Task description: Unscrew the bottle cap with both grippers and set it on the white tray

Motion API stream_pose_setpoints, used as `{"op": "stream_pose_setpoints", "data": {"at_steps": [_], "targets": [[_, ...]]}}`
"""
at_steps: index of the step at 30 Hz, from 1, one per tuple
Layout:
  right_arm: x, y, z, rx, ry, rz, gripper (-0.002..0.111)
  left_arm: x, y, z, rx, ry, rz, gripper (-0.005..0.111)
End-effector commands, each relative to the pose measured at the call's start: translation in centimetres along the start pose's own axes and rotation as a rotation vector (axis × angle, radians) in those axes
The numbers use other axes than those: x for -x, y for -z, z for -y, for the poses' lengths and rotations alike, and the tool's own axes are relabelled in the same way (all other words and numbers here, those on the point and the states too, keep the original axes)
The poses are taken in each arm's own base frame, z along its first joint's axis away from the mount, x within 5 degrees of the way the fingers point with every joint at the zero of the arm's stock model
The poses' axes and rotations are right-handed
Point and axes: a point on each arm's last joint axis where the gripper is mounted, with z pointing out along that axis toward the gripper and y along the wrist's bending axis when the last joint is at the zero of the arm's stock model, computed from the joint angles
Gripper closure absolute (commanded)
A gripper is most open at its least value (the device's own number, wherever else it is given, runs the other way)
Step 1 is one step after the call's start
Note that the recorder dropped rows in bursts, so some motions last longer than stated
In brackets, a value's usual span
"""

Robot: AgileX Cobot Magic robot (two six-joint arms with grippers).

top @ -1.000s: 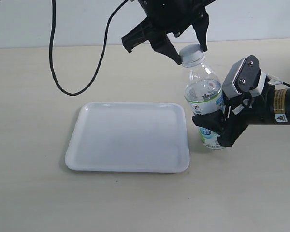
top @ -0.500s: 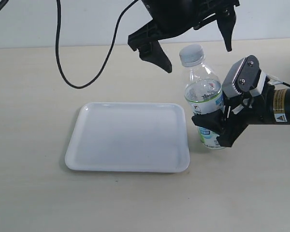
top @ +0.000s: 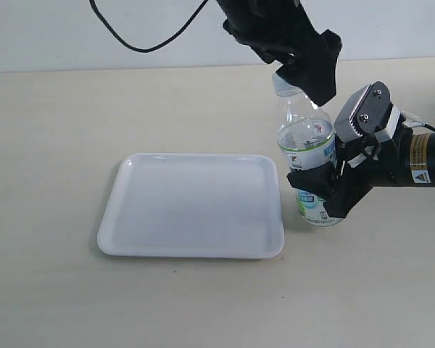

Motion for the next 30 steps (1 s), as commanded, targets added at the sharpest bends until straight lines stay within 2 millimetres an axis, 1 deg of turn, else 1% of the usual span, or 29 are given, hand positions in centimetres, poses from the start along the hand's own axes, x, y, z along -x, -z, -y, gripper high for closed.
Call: {"op": "stream_pose_setpoints", "data": {"at_steps": [1, 3, 7, 11, 14, 17, 22, 30], "targets": [[0.2, 0.1, 0.0, 0.002, -0.005, 0.009, 0.108, 0.1, 0.6, 0.0, 0.001, -0.164, 0.018, 0.004], [0.2, 0.1, 0.0, 0.002, -0.005, 0.009, 0.108, -0.3, 0.7, -0.9, 0.025, -0.182, 0.004, 0.004], [0.2, 0.1, 0.0, 0.003, -0.007, 0.011, 0.108, -0.8, 1.1, -2.3, 0.040, -0.153, 0.007, 0.004], [0.2, 0.1, 0.0, 0.003, -0.007, 0.011, 0.108, -1.1, 1.4, -3.1, 0.034, -0.130, 0.020, 0.004], [0.2, 0.1, 0.0, 0.003, -0.007, 0.011, 0.108, -0.9, 1.2, -2.9, -0.006, -0.118, 0.046, 0.004], [0.2, 0.1, 0.0, 0.003, -0.007, 0.011, 0.108, -0.8, 0.4, -2.7, -0.054, -0.103, 0.063, 0.004], [0.2, 0.1, 0.0, 0.003, -0.007, 0.011, 0.108, -1.1, -0.8, -3.0, -0.079, -0.064, 0.051, 0.004], [0.2, 0.1, 0.0, 0.003, -0.007, 0.011, 0.108, -1.0, -0.9, -2.9, -0.101, -0.046, 0.063, 0.005]]}}
